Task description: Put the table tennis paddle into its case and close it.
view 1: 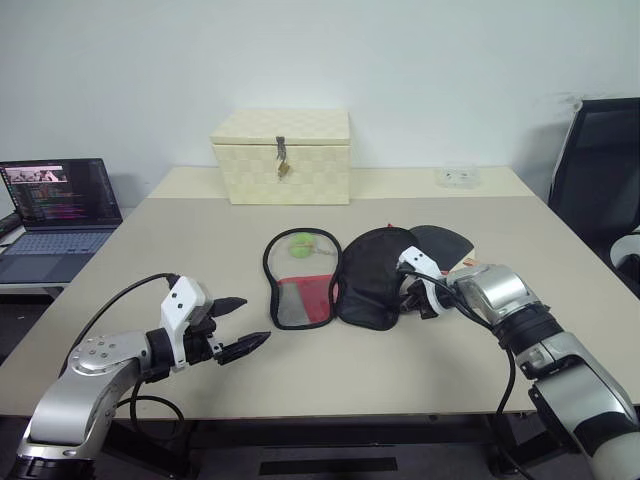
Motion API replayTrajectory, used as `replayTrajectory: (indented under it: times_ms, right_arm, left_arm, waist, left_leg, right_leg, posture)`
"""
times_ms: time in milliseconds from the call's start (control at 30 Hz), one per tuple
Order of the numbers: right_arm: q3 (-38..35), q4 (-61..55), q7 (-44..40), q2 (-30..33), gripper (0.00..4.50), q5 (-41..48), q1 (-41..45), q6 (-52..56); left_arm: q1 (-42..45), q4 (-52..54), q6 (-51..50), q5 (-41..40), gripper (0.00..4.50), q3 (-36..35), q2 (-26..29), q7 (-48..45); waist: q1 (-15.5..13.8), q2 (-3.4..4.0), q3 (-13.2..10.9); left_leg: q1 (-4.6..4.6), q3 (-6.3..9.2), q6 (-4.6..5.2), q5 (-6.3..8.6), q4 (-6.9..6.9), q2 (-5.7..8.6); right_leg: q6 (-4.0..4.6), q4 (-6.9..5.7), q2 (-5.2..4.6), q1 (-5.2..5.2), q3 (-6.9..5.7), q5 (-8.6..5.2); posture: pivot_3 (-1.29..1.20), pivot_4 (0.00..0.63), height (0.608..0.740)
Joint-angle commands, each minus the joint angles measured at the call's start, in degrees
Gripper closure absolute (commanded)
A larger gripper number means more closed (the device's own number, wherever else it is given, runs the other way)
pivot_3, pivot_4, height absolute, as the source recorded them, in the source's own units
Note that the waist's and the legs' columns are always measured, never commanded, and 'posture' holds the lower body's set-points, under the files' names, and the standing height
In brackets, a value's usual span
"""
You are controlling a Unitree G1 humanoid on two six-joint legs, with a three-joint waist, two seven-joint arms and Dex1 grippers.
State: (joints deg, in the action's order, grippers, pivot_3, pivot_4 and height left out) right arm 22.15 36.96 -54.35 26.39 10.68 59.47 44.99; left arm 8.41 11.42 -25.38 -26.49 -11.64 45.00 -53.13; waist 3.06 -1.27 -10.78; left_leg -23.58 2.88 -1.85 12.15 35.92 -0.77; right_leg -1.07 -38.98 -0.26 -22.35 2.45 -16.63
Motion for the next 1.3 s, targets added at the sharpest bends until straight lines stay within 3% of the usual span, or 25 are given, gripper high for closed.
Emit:
replayTrajectory:
  times_ms: [33,200,267,467,667,767,900,1100,1300]
  right_arm:
    - [-0.43,4.49,-1.8,-1.02,4.47,-2.92,3.31,-4.89]
    - [-2.03,10.24,-1.98,-2.05,4.47,-5.73,5.55,-8.46]
    - [-2.5,11.82,-2.37,-1.48,4.07,-6.66,6.06,-9.6]
    - [-3.67,11.89,-3.86,0.71,2.19,-8.43,6.02,-11.08]
    - [-7.03,7.12,-6.76,7.09,0.07,-7.33,3.74,-10.13]
    - [-9.53,8.28,-5.98,11.49,0.03,-8.14,3.25,-14.53]
    - [-13.3,18.02,1.58,13.48,0.03,-9.46,5.91,-19.3]
    - [-16.57,32.34,13.44,11.38,0.03,-11.66,9.2,-27.09]
    - [-19.04,37.64,19.98,7.18,0.03,-12.51,9.24,-30.62]
  left_arm:
    - [0.37,1.86,1.33,0.07,0.0,-0.72,0.21,0.18]
    - [0.13,1.92,1.44,0.17,0.0,-0.78,0.19,0.28]
    - [0.22,1.83,1.62,0.28,0.0,-0.61,0.1,0.31]
    - [1.52,1.0,2.05,0.63,0.0,0.39,-0.25,0.23]
    - [2.58,0.32,2.54,0.82,0.0,0.92,-0.64,0.02]
    - [3.57,0.93,1.7,-0.18,0.0,1.33,-1.49,0.0]
    - [6.02,1.97,-0.58,-2.59,0.0,2.25,-2.65,-0.83]
    - [11.96,0.57,-2.12,-3.45,0.0,4.72,-2.55,-2.78]
    - [14.69,-0.69,-2.33,-2.8,0.0,5.94,-2.27,-3.47]
  waist:
    - [0.0,0.0,0.0]
    - [0.0,0.0,0.0]
    - [0.0,0.02,-0.01]
    - [-0.03,0.04,-0.03]
    - [-0.18,0.07,-0.04]
    - [-0.29,0.07,-0.05]
    - [-0.31,0.07,-0.05]
    - [0.11,0.07,-0.06]
    - [0.37,0.07,-0.06]
  left_leg:
    - [0.0,0.01,0.0,0.0,0.0,0.0]
    - [0.0,0.03,0.0,0.0,0.0,0.0]
    - [0.0,0.03,0.0,0.0,0.01,0.01]
    - [-0.01,0.04,0.0,0.0,0.0,0.01]
    - [-0.04,0.04,0.0,0.0,0.01,0.04]
    - [-0.05,0.05,0.0,0.0,0.01,0.04]
    - [-0.04,0.01,0.0,0.0,0.03,0.06]
    - [-0.04,-0.03,-0.01,-0.01,0.02,0.06]
    - [-0.04,-0.06,-0.01,-0.01,0.02,0.05]
  right_leg:
    - [0.0,0.0,0.0,0.0,0.0,0.0]
    - [0.0,-0.01,-0.01,0.0,-0.01,0.0]
    - [0.0,-0.01,-0.02,0.0,-0.01,0.0]
    - [0.0,-0.01,-0.03,0.0,-0.01,0.0]
    - [0.0,0.0,-0.04,0.0,-0.03,0.0]
    - [0.0,0.0,-0.05,0.0,-0.04,0.0]
    - [0.0,0.0,-0.04,0.02,-0.03,0.0]
    - [0.0,-0.01,0.04,0.01,0.03,0.0]
    - [0.0,-0.02,0.09,0.01,0.07,0.0]
  posture:
    - [0.0,0.15,0.74]
    - [0.0,0.15,0.74]
    - [0.0,0.15,0.74]
    - [0.0,0.15,0.74]
    - [0.0,0.15,0.74]
    - [0.0,0.15,0.74]
    - [0.0,0.15,0.74]
    - [0.0,0.15,0.74]
    - [0.0,0.15,0.74]
